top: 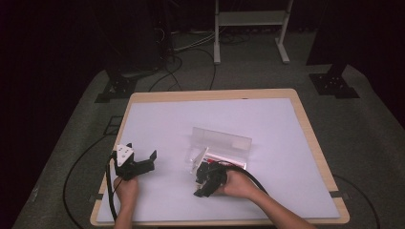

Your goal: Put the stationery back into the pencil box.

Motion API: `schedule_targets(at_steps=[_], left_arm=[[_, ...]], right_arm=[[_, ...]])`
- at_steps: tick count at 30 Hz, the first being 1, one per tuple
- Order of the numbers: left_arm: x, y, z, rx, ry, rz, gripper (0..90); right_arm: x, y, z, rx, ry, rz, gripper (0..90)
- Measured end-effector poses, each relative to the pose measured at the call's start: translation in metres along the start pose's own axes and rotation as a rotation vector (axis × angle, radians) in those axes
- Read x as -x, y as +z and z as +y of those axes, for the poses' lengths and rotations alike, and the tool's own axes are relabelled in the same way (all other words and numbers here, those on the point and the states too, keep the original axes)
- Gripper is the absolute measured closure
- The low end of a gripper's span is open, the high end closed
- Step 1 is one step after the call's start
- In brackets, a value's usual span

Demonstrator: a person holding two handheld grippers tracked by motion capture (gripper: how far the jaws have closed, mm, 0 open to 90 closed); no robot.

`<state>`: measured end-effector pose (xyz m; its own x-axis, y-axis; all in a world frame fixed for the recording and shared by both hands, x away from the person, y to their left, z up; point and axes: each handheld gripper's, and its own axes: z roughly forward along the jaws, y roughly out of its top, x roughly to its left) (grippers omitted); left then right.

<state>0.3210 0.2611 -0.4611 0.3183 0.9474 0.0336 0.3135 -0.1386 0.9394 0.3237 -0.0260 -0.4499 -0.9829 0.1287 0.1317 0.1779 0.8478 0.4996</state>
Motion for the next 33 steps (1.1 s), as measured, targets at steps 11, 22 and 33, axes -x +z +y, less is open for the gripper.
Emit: schedule_targets(at_steps=[11, 22, 33], left_arm=[[0.0, 0.0, 0.0, 0.0, 0.004, 0.0, 0.0], [0.0, 0.0, 0.0, 0.001, 0.004, 0.0, 0.0], [0.0, 0.0, 0.0, 0.0, 0.005, 0.0, 0.0]], right_arm=[[0.001, -0.001, -0.001, -0.003, 0.002, 0.005, 57.6], [0.006, -0.015, 0.001, 0.046, 0.009, -0.001, 57.9], [0.012, -0.032, 0.007, 0.078, 0.014, -0.013, 58.0]])
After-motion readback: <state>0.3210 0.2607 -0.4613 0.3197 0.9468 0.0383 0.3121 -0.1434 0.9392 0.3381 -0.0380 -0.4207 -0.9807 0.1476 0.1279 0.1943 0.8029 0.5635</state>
